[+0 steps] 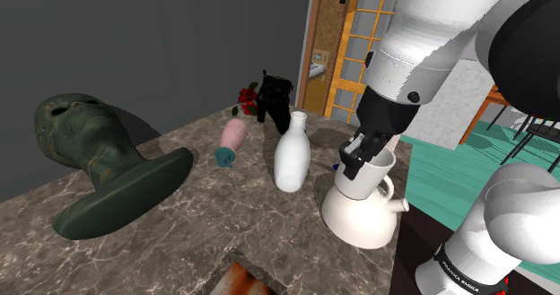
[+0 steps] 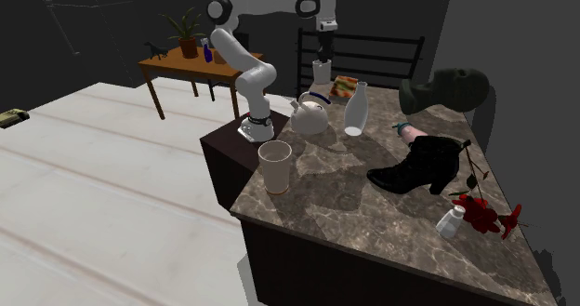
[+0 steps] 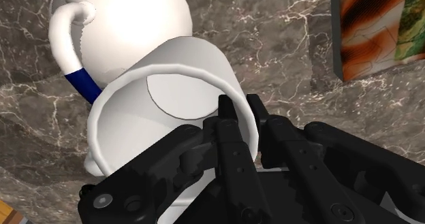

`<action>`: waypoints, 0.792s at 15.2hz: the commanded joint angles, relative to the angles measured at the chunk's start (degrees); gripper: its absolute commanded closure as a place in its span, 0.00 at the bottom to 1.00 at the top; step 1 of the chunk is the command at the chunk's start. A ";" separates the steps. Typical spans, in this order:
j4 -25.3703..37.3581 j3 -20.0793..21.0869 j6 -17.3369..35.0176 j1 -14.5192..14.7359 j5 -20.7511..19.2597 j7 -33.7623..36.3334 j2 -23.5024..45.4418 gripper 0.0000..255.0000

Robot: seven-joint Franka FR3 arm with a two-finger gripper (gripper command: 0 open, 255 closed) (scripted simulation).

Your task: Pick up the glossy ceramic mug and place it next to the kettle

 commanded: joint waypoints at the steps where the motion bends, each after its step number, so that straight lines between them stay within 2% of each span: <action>1: -1.54 0.51 1.36 0.26 0.48 0.04 -0.22 1.00; 12: -9.26 4.04 9.39 1.41 3.40 0.43 0.06 1.00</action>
